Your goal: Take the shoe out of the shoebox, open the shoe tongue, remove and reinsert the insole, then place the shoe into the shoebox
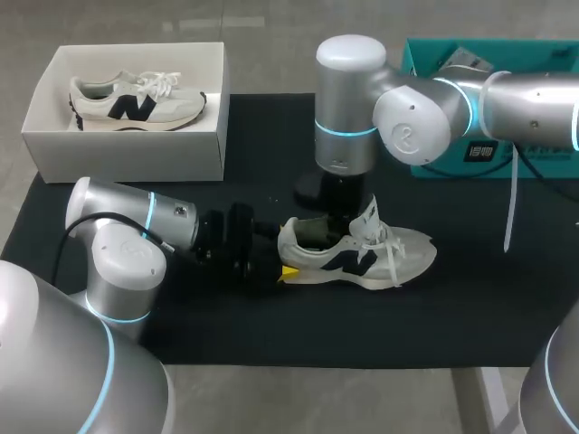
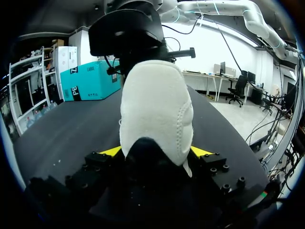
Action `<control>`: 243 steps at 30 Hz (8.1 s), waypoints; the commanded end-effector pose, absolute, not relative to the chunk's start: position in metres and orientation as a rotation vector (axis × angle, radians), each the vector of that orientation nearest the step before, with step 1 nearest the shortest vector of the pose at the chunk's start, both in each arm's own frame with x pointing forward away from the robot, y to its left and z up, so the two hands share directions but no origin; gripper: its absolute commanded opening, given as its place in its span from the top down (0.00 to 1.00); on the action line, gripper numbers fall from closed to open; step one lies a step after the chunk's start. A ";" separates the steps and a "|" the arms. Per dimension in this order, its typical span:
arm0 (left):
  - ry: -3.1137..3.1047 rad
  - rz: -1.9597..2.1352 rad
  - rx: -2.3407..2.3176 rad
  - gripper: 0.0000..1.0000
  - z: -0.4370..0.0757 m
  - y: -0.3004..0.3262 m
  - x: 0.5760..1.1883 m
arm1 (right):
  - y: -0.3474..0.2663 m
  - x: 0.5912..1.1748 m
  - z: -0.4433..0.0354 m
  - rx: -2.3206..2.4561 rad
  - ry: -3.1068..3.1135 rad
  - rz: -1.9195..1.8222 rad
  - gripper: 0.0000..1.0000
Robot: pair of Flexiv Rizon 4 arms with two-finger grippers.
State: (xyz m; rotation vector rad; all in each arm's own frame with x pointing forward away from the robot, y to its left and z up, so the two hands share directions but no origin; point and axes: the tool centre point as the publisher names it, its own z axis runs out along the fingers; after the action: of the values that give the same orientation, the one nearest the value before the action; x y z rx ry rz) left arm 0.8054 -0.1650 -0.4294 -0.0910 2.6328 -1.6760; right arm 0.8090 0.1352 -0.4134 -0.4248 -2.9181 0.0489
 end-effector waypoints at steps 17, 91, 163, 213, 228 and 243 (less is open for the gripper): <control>2.635 -1.673 -0.089 1.00 -0.431 -0.166 0.805 | 0.137 0.798 -0.440 -0.388 -2.840 0.039 0.65; 2.635 -1.673 -0.089 1.00 -0.431 -0.166 0.805 | 0.108 0.783 -0.334 -0.757 -3.142 -0.286 1.00; 2.635 -1.673 -0.089 1.00 -0.431 -0.166 0.805 | 0.173 0.875 -0.261 -0.385 -3.259 -1.036 1.00; 2.635 -1.673 -0.089 1.00 -0.431 -0.166 0.805 | 0.187 0.891 -0.160 -0.289 -3.288 -1.204 1.00; 2.635 -1.673 -0.089 1.00 -0.431 -0.166 0.805 | 0.201 0.869 -0.106 -0.794 -3.189 -1.547 1.00; 2.635 -1.673 -0.089 1.00 -0.431 -0.166 0.805 | 0.213 0.805 -0.042 -0.877 -2.872 -1.729 1.00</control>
State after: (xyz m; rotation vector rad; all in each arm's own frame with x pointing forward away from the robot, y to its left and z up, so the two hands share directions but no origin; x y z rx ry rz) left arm 0.8045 -0.1648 -0.4290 -0.0880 2.6327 -1.6772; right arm 0.8166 0.2297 -0.0470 -0.9140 -2.8861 -1.7329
